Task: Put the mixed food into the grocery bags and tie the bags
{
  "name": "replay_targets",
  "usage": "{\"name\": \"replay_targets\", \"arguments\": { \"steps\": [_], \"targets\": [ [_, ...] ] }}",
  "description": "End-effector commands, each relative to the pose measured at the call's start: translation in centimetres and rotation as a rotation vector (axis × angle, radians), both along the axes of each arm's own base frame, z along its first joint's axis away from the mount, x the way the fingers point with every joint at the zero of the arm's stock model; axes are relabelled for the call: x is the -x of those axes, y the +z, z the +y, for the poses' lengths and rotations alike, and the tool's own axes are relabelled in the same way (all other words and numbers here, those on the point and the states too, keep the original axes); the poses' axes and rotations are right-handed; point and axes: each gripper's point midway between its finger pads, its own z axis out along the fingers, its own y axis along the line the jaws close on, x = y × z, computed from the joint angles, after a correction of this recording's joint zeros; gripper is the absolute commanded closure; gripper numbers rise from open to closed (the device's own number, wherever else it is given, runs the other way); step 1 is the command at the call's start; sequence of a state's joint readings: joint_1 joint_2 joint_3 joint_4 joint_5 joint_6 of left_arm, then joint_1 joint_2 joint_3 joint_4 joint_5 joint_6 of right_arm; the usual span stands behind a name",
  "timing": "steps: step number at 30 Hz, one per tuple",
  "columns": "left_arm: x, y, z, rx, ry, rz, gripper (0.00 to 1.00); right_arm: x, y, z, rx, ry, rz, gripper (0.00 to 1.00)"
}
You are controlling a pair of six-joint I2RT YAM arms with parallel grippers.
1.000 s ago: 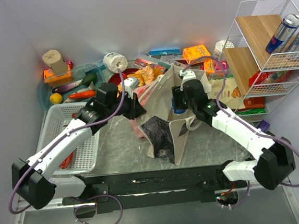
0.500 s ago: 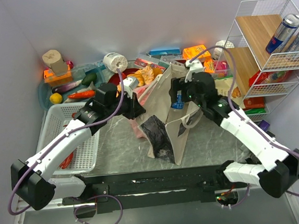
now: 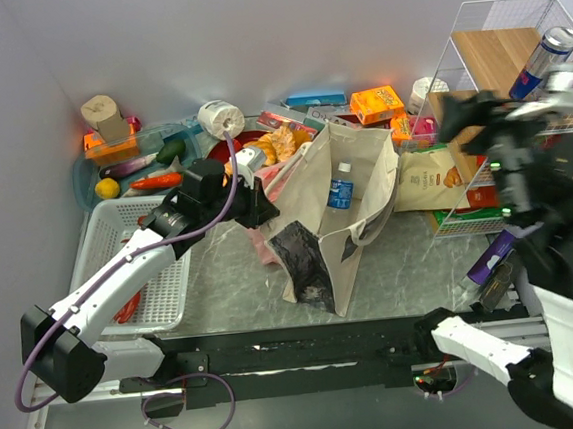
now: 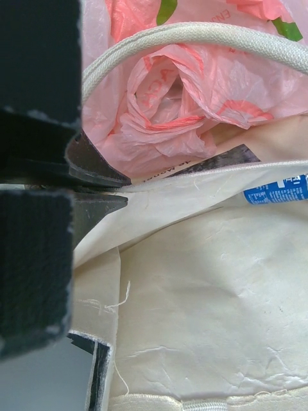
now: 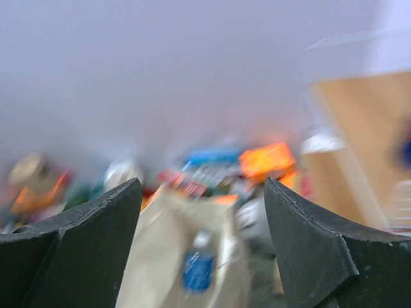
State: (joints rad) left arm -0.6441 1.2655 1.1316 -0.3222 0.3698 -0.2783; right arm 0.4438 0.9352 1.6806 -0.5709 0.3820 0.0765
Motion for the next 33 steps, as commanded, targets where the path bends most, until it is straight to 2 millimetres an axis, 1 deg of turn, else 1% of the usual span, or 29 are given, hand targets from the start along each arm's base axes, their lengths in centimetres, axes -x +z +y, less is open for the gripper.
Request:
{"name": "replay_targets", "arguments": {
  "steps": [1,2,3,4,5,6,7,9,10,11,14,18,21,22,23,25,26,28,29,31,33],
  "targets": [
    [0.3,1.7,-0.2,0.04,-0.016,-0.053,0.99,1.3,2.0,-5.1,0.057,-0.195,0.003,0.16],
    [0.3,1.6,-0.2,0.038,-0.018,-0.049,0.99,0.6,2.1,-6.5,0.068,-0.257,0.019,0.15],
    [0.3,1.8,-0.2,0.041,-0.018,-0.053,0.99,1.3,3.1,-7.0,0.069,-0.267,0.017,0.14],
    [0.4,1.7,-0.3,0.043,-0.024,-0.046,0.99,1.1,3.5,-7.4,0.073,-0.281,0.022,0.14],
    [0.5,1.7,-0.3,0.045,-0.026,-0.047,0.99,0.0,3.5,-7.8,0.086,-0.288,0.043,0.14],
    [0.5,1.7,-0.3,0.044,-0.026,-0.043,0.99,0.6,4.7,-8.1,0.081,-0.296,0.015,0.13],
    [0.5,1.7,-0.3,0.043,-0.028,-0.044,0.99,0.4,4.7,-8.4,0.085,-0.3,0.024,0.13],
    [0.5,1.8,-0.2,0.042,-0.023,-0.048,0.99,-0.2,5.4,-9.1,0.086,-0.306,0.022,0.13],
    [0.5,2.1,-0.1,0.045,-0.018,-0.059,0.99,-0.6,5.2,-9.2,0.082,-0.303,0.04,0.13],
    [0.5,2.2,0.0,0.045,-0.016,-0.064,0.99,-1.2,5.4,-9.6,0.079,-0.308,0.046,0.13],
    [0.4,2.5,0.2,0.041,-0.007,-0.075,0.99,-2.5,5.1,-10.4,0.069,-0.301,0.071,0.13],
    [0.6,2.6,0.2,0.044,-0.011,-0.078,0.99,-3.2,4.6,-11.6,0.041,-0.315,0.088,0.11],
    [0.5,2.6,0.4,0.037,-0.004,-0.079,0.99,-3.8,3.6,-12.7,0.011,-0.317,0.109,0.1],
    [0.5,2.7,0.4,0.036,-0.005,-0.082,0.99,-3.8,3.5,-13.1,-0.001,-0.331,0.108,0.1],
    [0.5,2.5,0.4,0.032,-0.006,-0.079,0.99,-4.2,2.6,-13.4,-0.011,-0.338,0.127,0.1],
    [0.5,2.6,0.3,0.036,-0.012,-0.08,0.99,-4.3,2.6,-13.8,-0.024,-0.348,0.113,0.1],
    [0.6,2.7,0.3,0.038,-0.014,-0.079,0.99,-4.5,2.0,-14.1,-0.028,-0.357,0.126,0.1],
    [0.6,2.6,0.2,0.04,-0.018,-0.078,0.99,-4.5,2.0,-14.4,-0.027,-0.371,0.12,0.1],
    [0.7,2.5,0.1,0.039,-0.022,-0.075,0.99,-4.6,1.5,-15.0,-0.03,-0.397,0.129,0.1],
    [0.6,2.4,0.1,0.038,-0.024,-0.067,0.99,-4.5,1.5,-15.5,-0.025,-0.422,0.122,0.08],
    [0.7,2.3,0.0,0.037,-0.029,-0.064,0.99,-4.5,0.9,-16.5,-0.027,-0.472,0.134,0.08]
  ]
}}
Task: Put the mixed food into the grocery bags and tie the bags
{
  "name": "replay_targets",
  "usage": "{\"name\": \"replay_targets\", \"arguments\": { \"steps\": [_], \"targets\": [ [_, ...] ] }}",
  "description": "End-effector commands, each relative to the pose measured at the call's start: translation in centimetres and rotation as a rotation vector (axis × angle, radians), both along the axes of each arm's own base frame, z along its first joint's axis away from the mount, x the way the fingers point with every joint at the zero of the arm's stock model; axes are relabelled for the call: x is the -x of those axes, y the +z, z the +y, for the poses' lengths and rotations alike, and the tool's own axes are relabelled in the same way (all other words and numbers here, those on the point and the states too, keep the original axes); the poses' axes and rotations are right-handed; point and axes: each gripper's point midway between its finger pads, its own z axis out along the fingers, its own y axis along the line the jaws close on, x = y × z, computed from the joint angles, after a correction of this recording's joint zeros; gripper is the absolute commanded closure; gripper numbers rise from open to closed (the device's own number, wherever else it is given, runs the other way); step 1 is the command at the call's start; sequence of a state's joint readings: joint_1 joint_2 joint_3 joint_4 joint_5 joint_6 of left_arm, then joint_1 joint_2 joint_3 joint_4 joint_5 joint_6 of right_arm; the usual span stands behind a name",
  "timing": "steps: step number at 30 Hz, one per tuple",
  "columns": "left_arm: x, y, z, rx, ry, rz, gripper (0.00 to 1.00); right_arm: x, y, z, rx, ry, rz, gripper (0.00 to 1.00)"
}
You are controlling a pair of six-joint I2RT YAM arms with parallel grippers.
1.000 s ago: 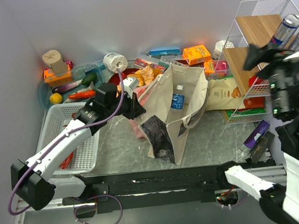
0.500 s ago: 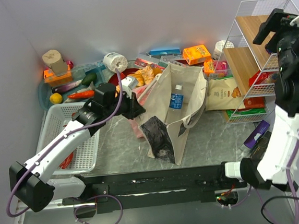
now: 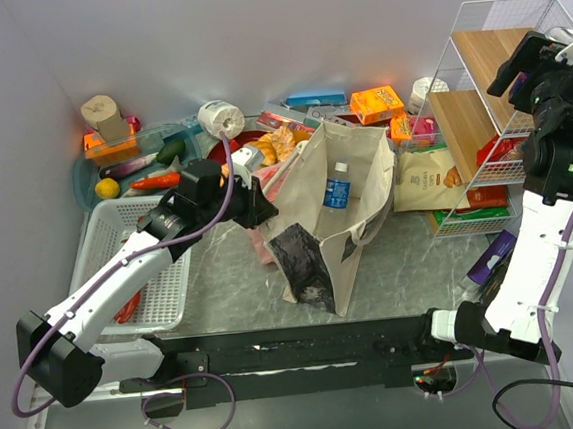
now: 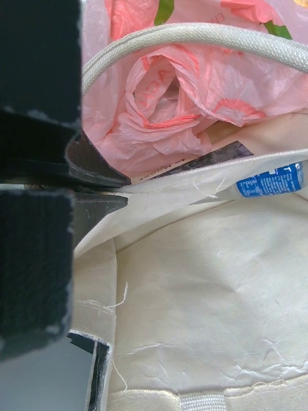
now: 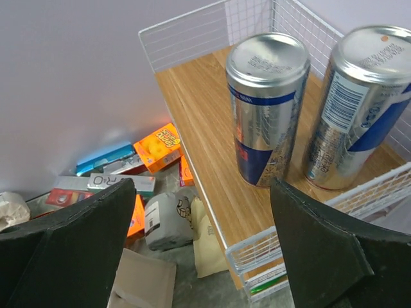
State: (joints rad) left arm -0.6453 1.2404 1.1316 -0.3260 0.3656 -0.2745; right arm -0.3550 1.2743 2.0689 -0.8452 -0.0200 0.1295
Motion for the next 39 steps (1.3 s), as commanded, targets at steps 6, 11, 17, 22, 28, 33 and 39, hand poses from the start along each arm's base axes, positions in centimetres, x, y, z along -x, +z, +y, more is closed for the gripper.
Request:
{"name": "replay_targets", "arguments": {
  "steps": [6,11,17,22,28,33,39],
  "targets": [
    [0.3,1.4,-0.2,0.023,-0.024,-0.045,0.99,0.0,1.0,-2.5,0.023,-0.11,-0.06,0.07],
    [0.3,1.2,-0.2,0.022,-0.026,-0.04,0.99,-0.8,0.6,-3.2,0.017,-0.124,-0.053,0.07],
    [0.4,1.5,-0.2,0.025,-0.028,-0.048,0.99,-1.3,0.2,-3.9,0.004,-0.143,-0.049,0.07],
    [0.4,1.3,-0.2,0.023,-0.03,-0.042,0.99,-1.9,-0.2,-4.4,0.002,-0.155,-0.042,0.07],
    [0.3,1.2,-0.3,0.022,-0.031,-0.04,0.99,-2.3,-0.8,-5.2,-0.002,-0.183,-0.034,0.07],
    [0.3,1.0,-0.3,0.019,-0.032,-0.038,0.99,-2.9,-1.3,-5.7,-0.005,-0.191,-0.03,0.08],
    [0.3,0.9,-0.3,0.014,-0.032,-0.037,0.99,-3.4,-1.3,-6.3,0.0,-0.207,-0.033,0.1]
  ]
}}
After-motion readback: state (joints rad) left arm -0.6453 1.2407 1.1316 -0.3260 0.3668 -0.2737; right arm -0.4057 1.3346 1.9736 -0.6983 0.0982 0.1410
